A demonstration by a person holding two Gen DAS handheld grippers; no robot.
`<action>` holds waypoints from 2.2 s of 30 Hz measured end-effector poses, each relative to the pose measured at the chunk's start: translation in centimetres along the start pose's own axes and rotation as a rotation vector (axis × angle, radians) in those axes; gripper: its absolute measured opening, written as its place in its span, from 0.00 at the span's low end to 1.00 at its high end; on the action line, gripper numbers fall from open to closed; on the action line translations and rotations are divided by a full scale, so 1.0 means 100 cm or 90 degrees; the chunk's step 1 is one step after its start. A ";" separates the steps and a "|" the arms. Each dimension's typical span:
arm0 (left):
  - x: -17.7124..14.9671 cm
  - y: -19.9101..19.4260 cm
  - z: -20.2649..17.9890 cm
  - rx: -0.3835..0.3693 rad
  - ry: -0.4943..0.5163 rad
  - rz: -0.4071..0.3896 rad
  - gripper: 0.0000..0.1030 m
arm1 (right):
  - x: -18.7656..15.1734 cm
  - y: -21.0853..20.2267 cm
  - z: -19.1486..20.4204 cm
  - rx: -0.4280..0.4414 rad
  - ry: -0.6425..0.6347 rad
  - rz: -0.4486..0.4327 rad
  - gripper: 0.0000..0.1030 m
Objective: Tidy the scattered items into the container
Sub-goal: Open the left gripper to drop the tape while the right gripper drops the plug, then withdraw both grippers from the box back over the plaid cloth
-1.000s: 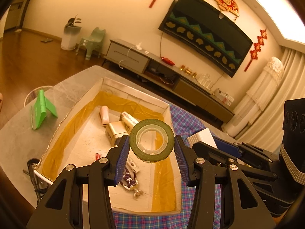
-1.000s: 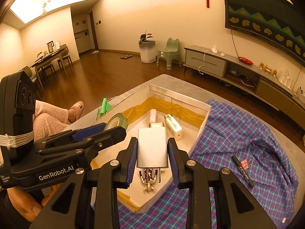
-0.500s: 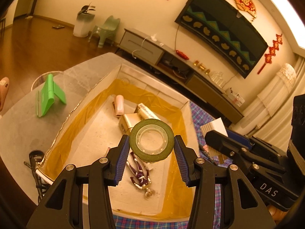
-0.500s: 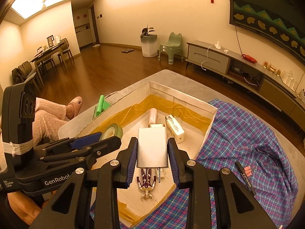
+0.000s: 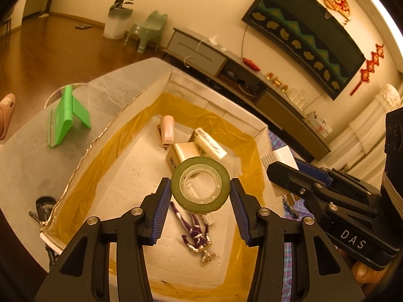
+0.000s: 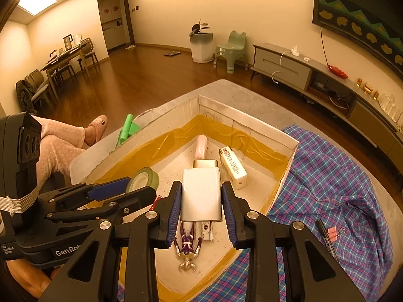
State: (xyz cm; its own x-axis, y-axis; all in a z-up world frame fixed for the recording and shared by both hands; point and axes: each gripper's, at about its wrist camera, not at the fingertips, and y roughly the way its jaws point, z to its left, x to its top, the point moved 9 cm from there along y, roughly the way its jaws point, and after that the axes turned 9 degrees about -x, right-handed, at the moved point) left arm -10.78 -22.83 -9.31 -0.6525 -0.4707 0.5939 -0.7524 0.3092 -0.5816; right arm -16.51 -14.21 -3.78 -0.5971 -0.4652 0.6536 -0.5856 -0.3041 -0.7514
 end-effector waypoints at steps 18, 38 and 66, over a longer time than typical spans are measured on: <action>0.022 0.023 0.017 0.078 0.032 0.035 0.48 | -0.003 0.063 -0.005 0.014 -0.063 0.091 0.32; 0.013 0.032 0.024 0.104 -0.011 0.084 0.56 | -0.010 0.078 -0.018 -0.004 -0.079 0.100 0.37; -0.057 0.065 -0.171 -0.099 0.178 0.085 0.56 | -0.116 -0.011 -0.196 -0.045 0.125 -0.035 0.44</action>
State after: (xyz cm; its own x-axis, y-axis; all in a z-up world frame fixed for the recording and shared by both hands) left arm -13.50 -3.95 -6.97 -0.7296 -0.1797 0.6598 -0.6492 0.4851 -0.5858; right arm -19.70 7.78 -8.77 -0.6542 -0.2758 0.7043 -0.6538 -0.2619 -0.7099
